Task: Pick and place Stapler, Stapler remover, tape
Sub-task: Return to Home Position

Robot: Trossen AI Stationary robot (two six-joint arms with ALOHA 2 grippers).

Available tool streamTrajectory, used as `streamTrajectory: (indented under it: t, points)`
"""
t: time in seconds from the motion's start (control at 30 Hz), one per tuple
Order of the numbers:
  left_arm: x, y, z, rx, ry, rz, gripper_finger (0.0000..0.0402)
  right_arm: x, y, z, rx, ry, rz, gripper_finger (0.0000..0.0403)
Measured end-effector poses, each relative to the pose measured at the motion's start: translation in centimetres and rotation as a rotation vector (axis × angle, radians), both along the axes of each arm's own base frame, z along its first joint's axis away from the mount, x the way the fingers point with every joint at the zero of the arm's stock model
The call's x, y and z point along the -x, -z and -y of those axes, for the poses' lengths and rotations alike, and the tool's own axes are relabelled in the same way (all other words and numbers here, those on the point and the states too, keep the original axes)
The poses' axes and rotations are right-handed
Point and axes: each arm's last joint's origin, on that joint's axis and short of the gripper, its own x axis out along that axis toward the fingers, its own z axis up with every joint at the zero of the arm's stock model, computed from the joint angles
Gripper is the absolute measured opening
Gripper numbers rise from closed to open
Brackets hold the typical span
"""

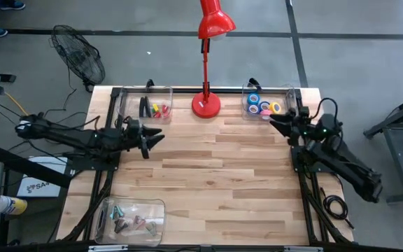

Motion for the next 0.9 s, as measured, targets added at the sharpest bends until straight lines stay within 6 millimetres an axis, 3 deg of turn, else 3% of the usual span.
streamTrajectory:
  t: [0.3, 0.9]
  points:
    - [1.0, 2.6, -1.3, 0.003, 0.132, 0.282, 0.017, -0.9, 2.1, 0.5, 0.017, 0.006, 0.121, 0.0216]
    - [1.5, 3.3, -4.4, -0.067, 0.108, 0.277, 0.017, -2.2, 3.4, -1.2, 0.057, -0.019, 0.017, 0.0216]
